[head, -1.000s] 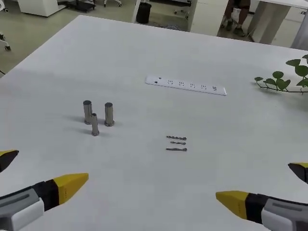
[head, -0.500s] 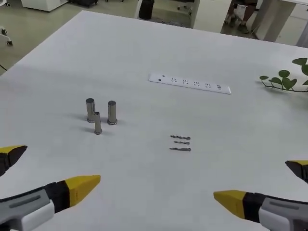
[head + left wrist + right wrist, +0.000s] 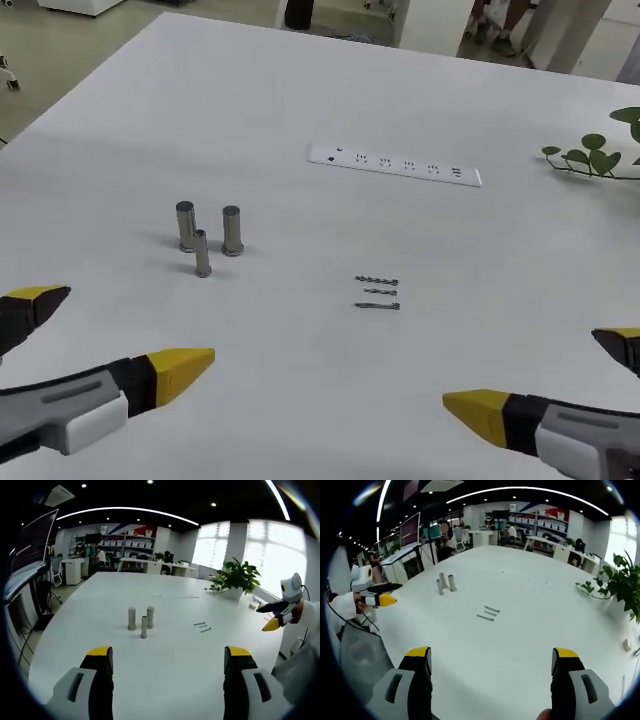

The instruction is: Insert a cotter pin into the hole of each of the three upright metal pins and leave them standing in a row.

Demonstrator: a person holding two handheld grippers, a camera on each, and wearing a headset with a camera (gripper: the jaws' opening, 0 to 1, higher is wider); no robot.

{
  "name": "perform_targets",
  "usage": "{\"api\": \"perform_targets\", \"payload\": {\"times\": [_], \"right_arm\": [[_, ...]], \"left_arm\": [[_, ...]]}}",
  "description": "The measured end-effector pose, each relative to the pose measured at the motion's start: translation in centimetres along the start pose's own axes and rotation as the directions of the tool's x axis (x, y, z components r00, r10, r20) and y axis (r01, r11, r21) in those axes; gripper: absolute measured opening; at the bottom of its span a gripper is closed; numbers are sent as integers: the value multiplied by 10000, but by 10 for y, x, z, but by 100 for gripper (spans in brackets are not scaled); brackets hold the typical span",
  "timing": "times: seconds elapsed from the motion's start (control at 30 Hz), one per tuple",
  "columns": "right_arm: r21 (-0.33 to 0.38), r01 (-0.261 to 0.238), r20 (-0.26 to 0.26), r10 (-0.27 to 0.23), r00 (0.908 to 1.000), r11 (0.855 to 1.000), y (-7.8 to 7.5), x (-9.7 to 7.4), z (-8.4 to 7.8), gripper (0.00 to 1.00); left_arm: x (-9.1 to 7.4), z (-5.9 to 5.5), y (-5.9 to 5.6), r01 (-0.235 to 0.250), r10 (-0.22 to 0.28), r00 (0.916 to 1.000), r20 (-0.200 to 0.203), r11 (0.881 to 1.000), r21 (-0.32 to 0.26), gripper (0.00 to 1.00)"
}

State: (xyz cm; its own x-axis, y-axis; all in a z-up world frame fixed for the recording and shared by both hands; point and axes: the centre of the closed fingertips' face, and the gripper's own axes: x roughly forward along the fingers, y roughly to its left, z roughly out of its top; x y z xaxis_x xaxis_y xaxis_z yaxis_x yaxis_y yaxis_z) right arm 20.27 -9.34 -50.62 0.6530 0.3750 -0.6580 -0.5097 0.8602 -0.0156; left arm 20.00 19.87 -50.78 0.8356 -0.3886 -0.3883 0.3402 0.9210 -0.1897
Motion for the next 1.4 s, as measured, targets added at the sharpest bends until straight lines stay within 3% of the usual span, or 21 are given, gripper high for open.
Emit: {"api": "perform_targets", "payload": {"times": [0.17, 0.3, 0.53, 0.93, 1.23, 1.4], "right_arm": [[10, 41, -66, -40, 10000, 10000, 0, 0, -2, 98], [88, 133, -137, -132, 9998, 9999, -1, 0, -5, 98], [415, 394, 64, -397, 9992, 9984, -7, 0, -4, 98], [411, 537, -284, -526, 9982, 9977, -12, 4, -10, 98], [356, 561, -406, -547, 9977, 9978, -8, 6, -12, 98], [317, 637, -475, -622, 9969, 9975, -9, 5, -12, 98]], "left_arm": [[11, -3, 4, 221, -215, 9990, -400, 9996, 147, 77], [21, 0, 10, 351, -344, 9986, -410, 9993, 160, 76], [38, 11, 23, 469, -463, 9984, -322, 9987, 180, 70], [74, 35, 41, 833, -812, 9962, -324, 9941, 698, 61], [94, 31, 45, 1109, -1080, 9934, -389, 9903, 835, 52], [105, 24, 49, 1134, -1088, 9925, -565, 9899, 856, 43]]}}
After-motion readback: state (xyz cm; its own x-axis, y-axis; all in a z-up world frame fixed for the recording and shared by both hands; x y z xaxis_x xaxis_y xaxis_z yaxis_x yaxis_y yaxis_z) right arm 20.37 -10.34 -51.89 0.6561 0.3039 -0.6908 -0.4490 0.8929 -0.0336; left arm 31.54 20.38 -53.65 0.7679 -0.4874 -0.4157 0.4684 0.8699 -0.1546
